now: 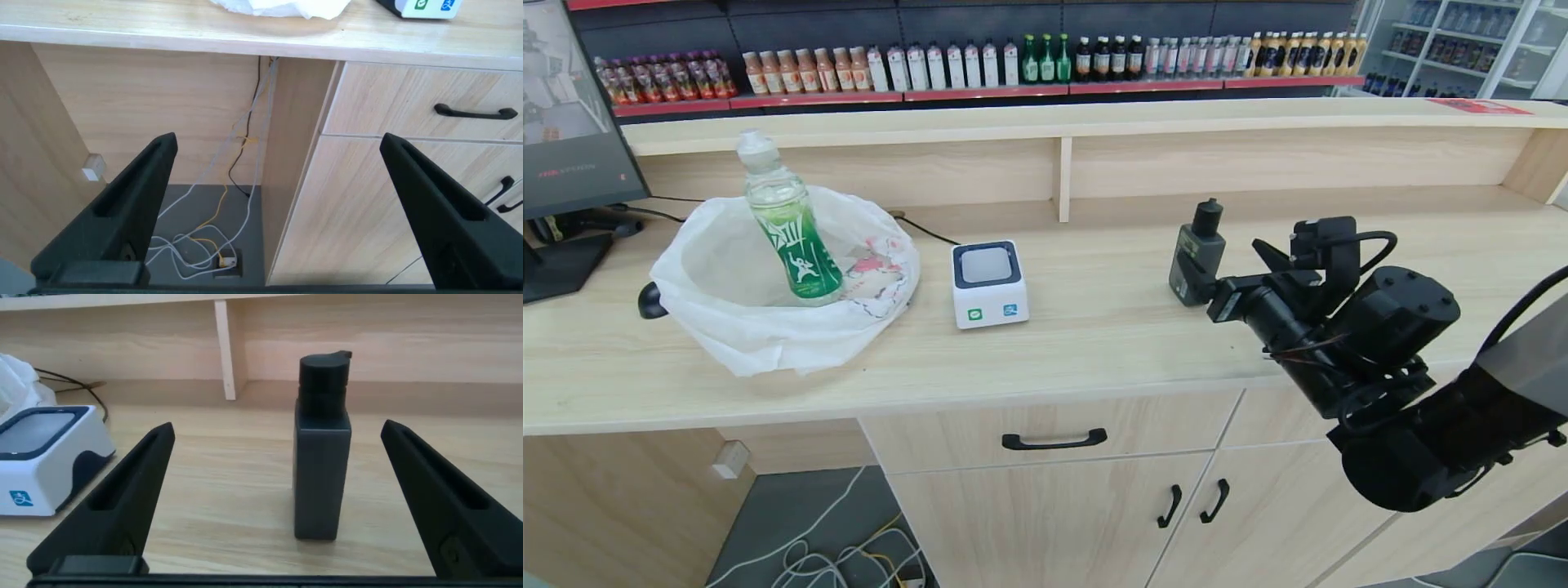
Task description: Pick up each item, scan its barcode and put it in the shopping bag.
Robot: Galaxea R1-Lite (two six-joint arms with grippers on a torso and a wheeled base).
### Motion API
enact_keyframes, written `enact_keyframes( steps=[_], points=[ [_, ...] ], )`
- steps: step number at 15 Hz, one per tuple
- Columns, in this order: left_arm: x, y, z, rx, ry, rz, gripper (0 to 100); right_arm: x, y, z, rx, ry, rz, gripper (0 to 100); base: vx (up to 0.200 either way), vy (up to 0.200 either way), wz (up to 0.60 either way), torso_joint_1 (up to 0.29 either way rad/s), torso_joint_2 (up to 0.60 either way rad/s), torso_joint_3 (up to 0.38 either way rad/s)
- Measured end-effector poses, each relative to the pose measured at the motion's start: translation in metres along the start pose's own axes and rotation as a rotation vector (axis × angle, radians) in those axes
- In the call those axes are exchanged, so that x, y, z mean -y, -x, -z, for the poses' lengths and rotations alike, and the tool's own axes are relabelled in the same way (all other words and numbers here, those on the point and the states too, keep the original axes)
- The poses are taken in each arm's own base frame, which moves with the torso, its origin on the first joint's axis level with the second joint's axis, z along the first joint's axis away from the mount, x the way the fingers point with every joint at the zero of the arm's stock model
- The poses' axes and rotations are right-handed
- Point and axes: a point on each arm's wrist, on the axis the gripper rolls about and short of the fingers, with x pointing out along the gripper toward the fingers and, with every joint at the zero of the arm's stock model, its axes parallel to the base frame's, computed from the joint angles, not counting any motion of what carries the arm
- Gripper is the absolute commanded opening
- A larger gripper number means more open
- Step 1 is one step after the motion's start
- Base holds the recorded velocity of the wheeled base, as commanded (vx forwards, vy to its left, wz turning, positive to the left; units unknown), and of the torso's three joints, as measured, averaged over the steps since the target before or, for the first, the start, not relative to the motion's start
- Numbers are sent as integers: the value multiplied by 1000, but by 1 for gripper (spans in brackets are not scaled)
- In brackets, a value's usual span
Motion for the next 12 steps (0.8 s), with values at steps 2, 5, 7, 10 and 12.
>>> enact_keyframes(
  steps=[2,5,7,10,12],
  points=[
    [0,0,0,0,0,0,100,7,-7,8,-5,5,-7,100,0,0,0,0,0,0],
    [0,0,0,0,0,0,100,16,-13,20,-21,9,2,100,0,0,0,0,0,0],
    [0,0,0,0,0,1,100,20,-19,23,-34,11,-7,100,0,0,0,0,0,0],
    [0,0,0,0,0,0,100,24,-37,21,-72,3,-3,100,0,0,0,0,0,0],
    [0,0,0,0,0,0,100,25,-48,18,-75,-6,0,100,0,0,0,0,0,0]
  ],
)
